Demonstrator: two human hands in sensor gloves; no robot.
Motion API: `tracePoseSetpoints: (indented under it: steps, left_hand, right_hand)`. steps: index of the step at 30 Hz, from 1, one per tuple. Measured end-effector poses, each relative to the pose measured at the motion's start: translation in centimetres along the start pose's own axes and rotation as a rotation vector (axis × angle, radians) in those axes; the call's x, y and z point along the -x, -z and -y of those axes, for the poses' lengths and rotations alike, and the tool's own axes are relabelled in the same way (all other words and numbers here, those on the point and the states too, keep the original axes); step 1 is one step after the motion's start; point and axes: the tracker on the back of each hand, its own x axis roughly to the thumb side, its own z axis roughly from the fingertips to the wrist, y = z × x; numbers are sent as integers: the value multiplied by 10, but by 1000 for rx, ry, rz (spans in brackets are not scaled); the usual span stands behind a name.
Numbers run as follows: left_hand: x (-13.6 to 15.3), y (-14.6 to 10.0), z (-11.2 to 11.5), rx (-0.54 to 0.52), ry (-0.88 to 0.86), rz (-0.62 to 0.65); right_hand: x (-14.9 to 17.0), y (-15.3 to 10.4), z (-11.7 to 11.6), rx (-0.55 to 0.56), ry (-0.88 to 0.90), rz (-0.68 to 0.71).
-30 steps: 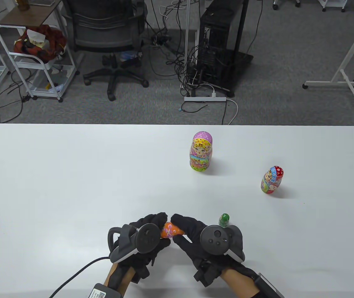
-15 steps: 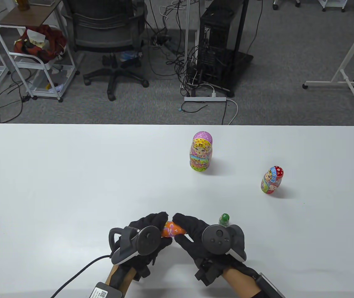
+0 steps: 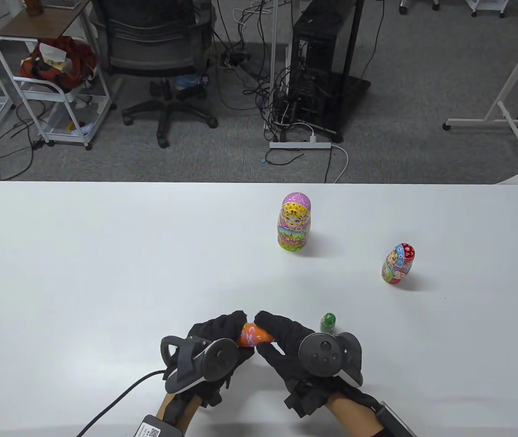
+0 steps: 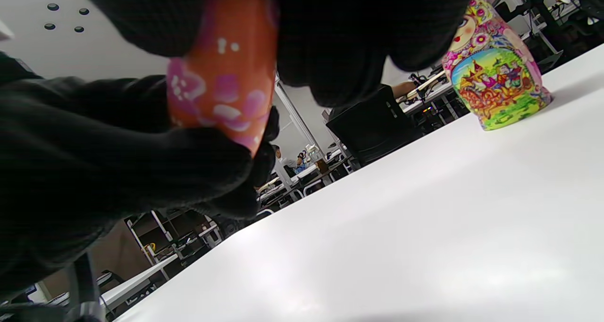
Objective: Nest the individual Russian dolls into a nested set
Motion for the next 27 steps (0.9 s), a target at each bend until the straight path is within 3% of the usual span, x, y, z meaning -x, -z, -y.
tracePoseSetpoints:
  steps: [6,10,14,19,27]
  left_hand:
    - [5,1,0,14,-34,-20]
    - [21,1,2,17,-103,-136]
    - [38,0,5,7,-89,-224]
    - [43,-1,11,36,-102,-245]
    - [40,0,14,53,-85,-228]
  right_hand:
    - [-3,-1,0,32,-26,0]
    - [-4,-1,5,56,-58,-22]
    - [-10,-2,-13,-161,-415,14]
    - [-13,-3,-45,-389,-619,34]
    - [-4,-3,-56,-428,-671,-11]
